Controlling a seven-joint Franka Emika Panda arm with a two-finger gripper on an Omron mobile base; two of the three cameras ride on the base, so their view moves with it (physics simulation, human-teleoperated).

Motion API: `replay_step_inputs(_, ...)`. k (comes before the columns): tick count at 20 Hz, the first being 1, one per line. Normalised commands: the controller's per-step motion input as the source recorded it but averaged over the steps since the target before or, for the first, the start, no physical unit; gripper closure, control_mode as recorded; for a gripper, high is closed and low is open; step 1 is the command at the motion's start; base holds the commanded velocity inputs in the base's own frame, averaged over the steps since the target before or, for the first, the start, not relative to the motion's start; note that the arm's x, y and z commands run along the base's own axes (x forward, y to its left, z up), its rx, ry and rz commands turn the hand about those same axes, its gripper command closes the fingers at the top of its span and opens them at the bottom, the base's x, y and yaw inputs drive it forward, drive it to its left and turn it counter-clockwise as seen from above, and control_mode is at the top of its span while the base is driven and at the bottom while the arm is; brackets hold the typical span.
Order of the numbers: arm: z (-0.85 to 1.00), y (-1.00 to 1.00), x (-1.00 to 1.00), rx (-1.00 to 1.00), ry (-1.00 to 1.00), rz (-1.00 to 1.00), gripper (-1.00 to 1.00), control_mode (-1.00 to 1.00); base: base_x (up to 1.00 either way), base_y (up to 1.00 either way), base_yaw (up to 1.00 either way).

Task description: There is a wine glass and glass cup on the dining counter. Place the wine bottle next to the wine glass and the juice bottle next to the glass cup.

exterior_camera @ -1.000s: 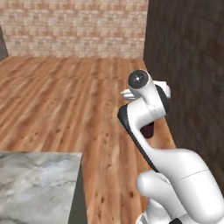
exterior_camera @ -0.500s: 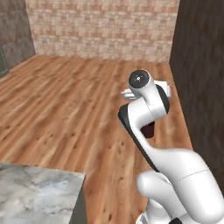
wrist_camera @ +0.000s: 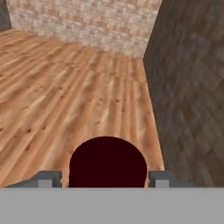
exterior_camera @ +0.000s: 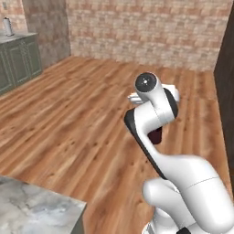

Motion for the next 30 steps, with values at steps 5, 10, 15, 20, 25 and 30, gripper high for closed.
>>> replay_step_inputs(5,0.0,0.0,0.0,0.0,0.0,0.0,1.0,1.0,0.59,-0.18,0.41)
replay_step_inputs(10,0.0,0.0,0.0,0.0,0.0,0.0,1.0,1.0,0.54,-0.12,0.53)
replay_step_inputs(15,0.0,0.0,0.0,0.0,0.0,0.0,1.0,1.0,0.52,-0.12,0.56)
replay_step_inputs(20,0.0,0.0,0.0,0.0,0.0,0.0,1.0,1.0,0.53,-0.12,0.55)
replay_step_inputs(25,0.0,0.0,0.0,0.0,0.0,0.0,1.0,1.0,0.54,-0.14,0.53)
replay_step_inputs(30,0.0,0.0,0.0,0.0,0.0,0.0,1.0,1.0,0.56,-0.19,0.47)
